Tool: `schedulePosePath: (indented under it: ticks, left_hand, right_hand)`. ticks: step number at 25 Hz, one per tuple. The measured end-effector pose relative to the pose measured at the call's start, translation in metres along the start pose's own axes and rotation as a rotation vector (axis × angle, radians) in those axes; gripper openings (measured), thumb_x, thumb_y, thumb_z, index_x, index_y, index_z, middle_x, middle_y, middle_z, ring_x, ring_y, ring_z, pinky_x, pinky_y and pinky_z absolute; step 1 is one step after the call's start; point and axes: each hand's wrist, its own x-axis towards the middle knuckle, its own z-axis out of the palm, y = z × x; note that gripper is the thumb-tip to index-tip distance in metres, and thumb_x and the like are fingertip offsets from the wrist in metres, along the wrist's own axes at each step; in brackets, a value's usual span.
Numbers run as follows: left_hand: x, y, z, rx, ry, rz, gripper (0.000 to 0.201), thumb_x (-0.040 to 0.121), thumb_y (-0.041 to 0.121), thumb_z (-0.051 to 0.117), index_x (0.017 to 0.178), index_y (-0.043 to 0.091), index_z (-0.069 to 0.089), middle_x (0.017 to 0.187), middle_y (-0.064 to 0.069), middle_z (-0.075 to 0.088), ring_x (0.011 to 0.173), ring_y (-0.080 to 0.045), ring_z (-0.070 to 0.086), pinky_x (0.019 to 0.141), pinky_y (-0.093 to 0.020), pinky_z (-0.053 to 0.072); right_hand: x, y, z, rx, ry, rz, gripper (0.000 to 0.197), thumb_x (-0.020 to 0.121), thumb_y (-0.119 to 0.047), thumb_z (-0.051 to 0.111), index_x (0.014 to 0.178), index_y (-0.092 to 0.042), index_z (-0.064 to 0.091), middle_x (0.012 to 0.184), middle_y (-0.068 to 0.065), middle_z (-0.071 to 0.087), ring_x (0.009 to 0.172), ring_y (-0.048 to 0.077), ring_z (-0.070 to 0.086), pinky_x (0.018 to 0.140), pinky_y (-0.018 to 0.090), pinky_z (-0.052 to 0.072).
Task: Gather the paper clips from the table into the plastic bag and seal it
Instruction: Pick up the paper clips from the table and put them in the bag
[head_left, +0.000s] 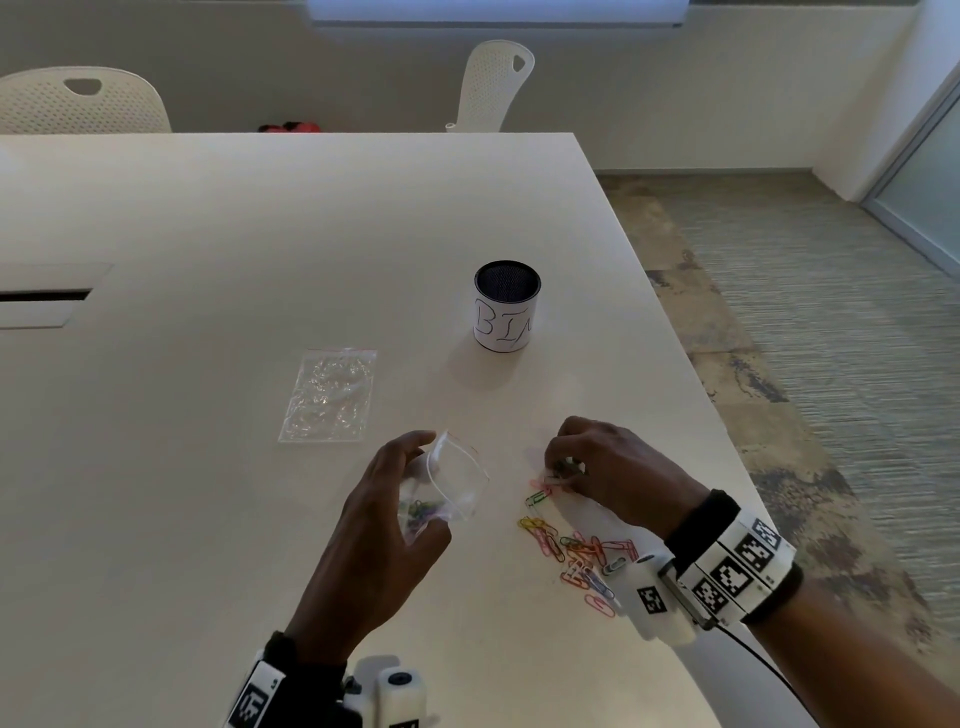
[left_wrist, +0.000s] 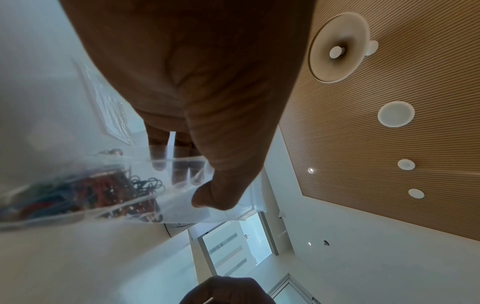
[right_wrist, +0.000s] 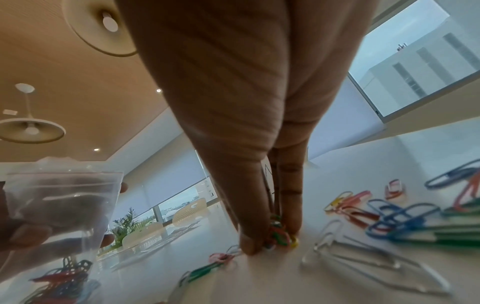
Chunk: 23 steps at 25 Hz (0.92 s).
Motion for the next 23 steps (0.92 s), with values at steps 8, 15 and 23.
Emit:
schedulePosePath:
  ticks: [8, 15, 23]
  left_hand:
    - [-0.003, 0.001, -0.001, 0.000, 0.002, -0.009, 0.071, 0.082, 0.010, 0.075, 0.140, 0.039, 0.044, 0.122, 0.013, 0.061, 0.115, -0.006, 0.063, 0.084, -0.006, 0.049]
    - [-0.005, 0.003, -0.002, -0.018, 0.013, -0.015, 0.072, 0.082, 0.009, 0.074, 0.139, 0.042, 0.044, 0.121, 0.015, 0.060, 0.106, -0.009, 0.064, 0.078, -0.023, 0.057]
    - [-0.004, 0.006, 0.001, -0.009, 0.022, -0.006, 0.072, 0.082, 0.010, 0.073, 0.140, 0.041, 0.043, 0.125, 0.013, 0.062, 0.115, -0.008, 0.062, 0.093, -0.024, 0.055]
  right_hand:
    - [0.006, -0.003, 0.001, -0.145, 0.035, 0.023, 0.018, 0.095, 0.000, 0.060, 0.086, -0.010, 0.072, 0.092, 0.002, 0.065, 0.070, 0.012, 0.065, 0.054, 0.016, 0.046]
    - [-0.005, 0.012, -0.021, 0.325, 0.108, 0.153, 0.007, 0.085, -0.010, 0.080, 0.088, -0.015, 0.083, 0.084, -0.003, 0.079, 0.075, 0.011, 0.075, 0.073, 0.022, 0.062]
    - [-0.019, -0.050, -0.047, 0.893, 0.246, 0.117, 0.014, 0.085, -0.007, 0.080, 0.099, -0.008, 0.081, 0.089, 0.005, 0.083, 0.086, 0.018, 0.080, 0.084, 0.025, 0.063]
